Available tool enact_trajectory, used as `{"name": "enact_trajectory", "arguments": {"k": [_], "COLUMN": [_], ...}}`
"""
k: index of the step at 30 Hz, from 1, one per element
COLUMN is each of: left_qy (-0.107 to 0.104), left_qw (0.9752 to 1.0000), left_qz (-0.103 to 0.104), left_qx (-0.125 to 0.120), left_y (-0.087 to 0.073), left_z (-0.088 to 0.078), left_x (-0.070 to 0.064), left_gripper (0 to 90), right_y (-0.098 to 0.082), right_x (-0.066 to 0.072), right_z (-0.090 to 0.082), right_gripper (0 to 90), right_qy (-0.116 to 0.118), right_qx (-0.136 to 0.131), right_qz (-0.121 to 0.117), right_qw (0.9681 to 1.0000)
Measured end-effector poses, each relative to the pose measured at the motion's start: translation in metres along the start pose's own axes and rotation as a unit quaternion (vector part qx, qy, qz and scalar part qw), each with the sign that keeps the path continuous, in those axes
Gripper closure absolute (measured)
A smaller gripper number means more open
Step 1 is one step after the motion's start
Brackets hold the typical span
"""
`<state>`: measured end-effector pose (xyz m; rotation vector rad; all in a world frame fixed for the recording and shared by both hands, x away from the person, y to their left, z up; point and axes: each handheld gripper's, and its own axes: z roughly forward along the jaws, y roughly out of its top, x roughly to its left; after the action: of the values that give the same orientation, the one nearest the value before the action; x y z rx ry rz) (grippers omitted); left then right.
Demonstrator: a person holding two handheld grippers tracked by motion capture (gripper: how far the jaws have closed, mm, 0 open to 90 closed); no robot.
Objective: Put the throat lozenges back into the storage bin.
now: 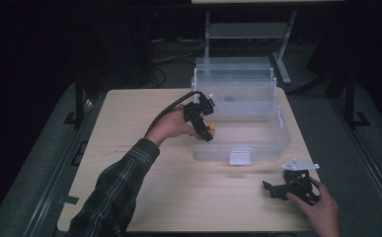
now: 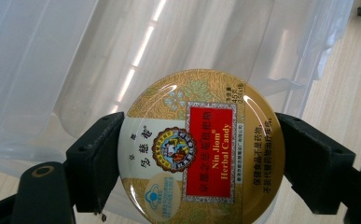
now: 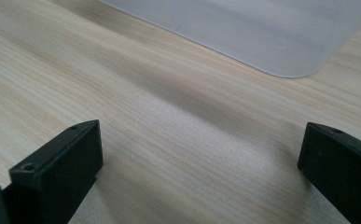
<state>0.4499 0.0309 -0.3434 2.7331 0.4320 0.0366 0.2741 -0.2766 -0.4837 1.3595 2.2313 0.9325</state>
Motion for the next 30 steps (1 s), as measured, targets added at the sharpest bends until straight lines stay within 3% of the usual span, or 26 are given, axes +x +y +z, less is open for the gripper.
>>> {"name": "enact_trajectory", "arguments": {"k": [30], "left_qy": [-0.004], "left_qw": [1.0000], "left_qz": [-0.003], "left_qx": [-0.004], "left_y": [-0.0022], "left_z": [-0.0063], "left_x": [0.0005], "left_gripper": [18.3], "right_y": [0.0000], "right_x": [0.0000], "right_z": [0.0000], "right_gripper": [0.0], "right_qy": [0.000], "right_qx": [0.000], "right_qz": [0.000], "right_qw": [1.0000]}}
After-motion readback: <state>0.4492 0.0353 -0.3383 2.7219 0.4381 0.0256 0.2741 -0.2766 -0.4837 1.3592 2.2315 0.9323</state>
